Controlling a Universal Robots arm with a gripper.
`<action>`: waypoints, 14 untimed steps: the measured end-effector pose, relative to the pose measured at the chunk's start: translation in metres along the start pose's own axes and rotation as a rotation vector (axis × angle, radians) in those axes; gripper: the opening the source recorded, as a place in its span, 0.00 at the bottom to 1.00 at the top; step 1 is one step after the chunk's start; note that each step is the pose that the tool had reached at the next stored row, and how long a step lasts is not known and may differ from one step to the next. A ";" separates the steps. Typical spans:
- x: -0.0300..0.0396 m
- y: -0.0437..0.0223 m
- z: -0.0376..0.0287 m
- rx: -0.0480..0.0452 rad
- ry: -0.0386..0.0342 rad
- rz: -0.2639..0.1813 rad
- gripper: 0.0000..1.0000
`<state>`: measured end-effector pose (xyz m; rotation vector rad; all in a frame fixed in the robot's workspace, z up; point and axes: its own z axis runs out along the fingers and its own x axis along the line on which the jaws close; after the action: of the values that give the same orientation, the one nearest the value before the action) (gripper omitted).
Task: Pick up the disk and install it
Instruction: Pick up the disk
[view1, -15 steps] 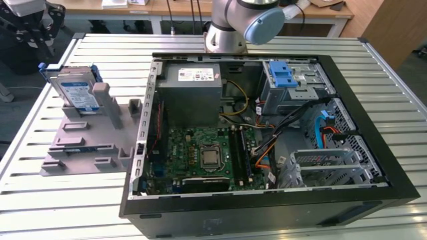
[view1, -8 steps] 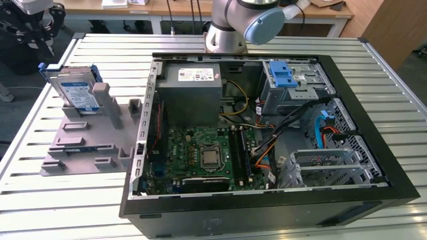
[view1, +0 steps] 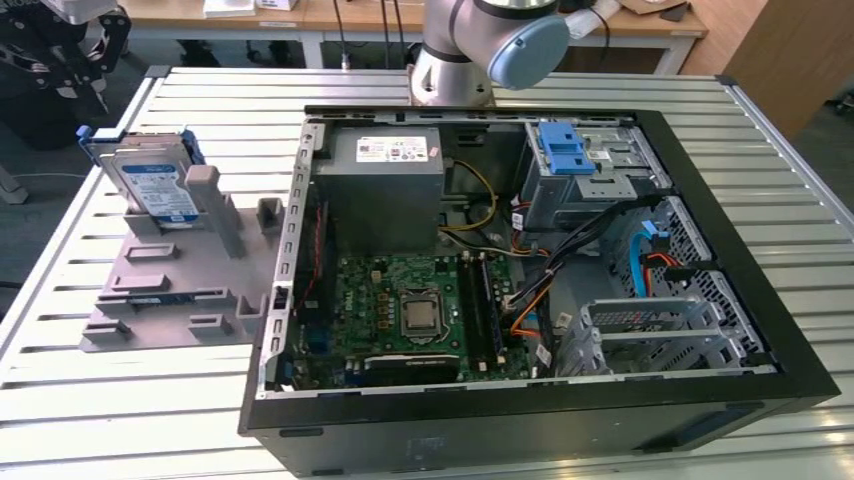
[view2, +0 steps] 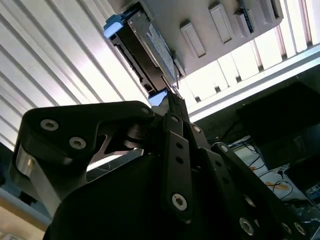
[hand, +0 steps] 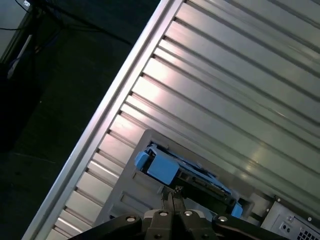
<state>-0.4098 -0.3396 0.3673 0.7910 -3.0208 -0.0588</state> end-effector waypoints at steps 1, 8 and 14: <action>0.0000 0.0000 0.0000 0.0001 0.0004 -0.012 0.11; 0.0001 0.0001 0.0000 0.0008 0.0042 -0.100 0.11; 0.0006 0.0004 0.0000 0.0013 0.0065 -0.157 0.11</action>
<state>-0.4105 -0.3395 0.3673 1.0248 -2.9466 -0.0563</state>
